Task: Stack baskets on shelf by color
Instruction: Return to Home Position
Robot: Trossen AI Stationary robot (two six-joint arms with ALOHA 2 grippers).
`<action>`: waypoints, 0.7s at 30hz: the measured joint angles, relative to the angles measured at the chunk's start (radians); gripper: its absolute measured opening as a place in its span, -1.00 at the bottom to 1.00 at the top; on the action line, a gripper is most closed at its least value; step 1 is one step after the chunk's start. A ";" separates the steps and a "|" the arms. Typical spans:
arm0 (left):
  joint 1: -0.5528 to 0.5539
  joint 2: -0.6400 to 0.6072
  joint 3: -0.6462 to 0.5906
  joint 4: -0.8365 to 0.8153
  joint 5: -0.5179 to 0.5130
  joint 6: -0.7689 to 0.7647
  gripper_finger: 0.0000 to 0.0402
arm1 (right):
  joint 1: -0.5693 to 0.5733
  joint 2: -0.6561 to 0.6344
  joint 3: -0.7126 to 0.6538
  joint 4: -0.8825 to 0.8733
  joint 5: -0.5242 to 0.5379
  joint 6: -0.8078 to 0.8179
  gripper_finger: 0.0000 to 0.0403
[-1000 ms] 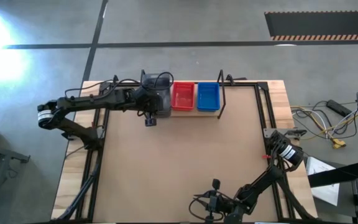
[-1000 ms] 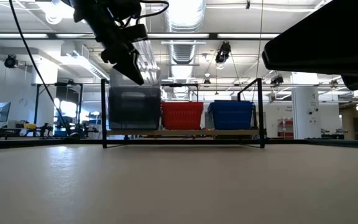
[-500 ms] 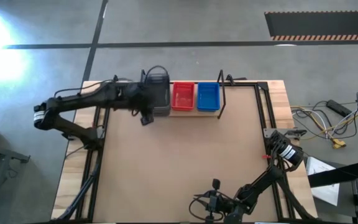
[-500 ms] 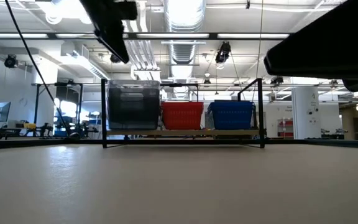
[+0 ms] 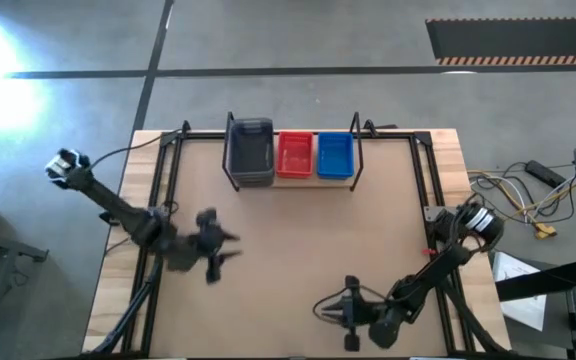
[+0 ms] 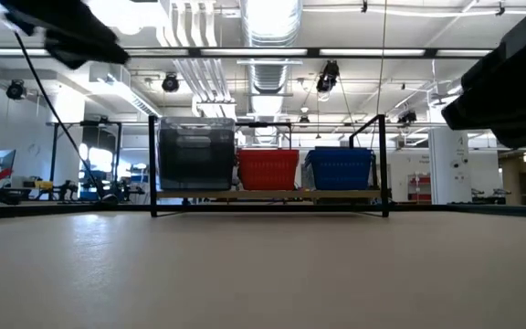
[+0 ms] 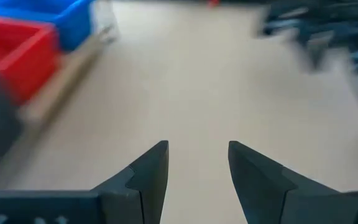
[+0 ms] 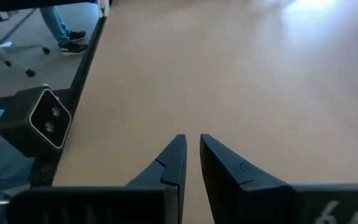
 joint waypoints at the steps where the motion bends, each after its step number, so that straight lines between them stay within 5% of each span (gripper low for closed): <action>1: -0.056 0.000 -0.049 0.100 -0.028 -0.002 -0.24 | -0.006 -0.021 -0.025 0.006 -0.014 0.003 -0.81; 5: -0.180 0.005 -0.167 0.395 -0.090 0.017 -0.24 | -0.047 -0.153 -0.135 0.011 -0.085 0.001 -0.81; 12: -0.163 -0.139 -0.178 0.344 -0.115 0.101 -0.24 | -0.178 -0.520 -0.348 0.012 -0.246 -0.161 -0.81; 21: -0.035 -0.520 -0.297 0.315 -0.114 0.248 -0.24 | -0.429 -0.988 -0.615 0.015 -0.490 -0.225 -0.81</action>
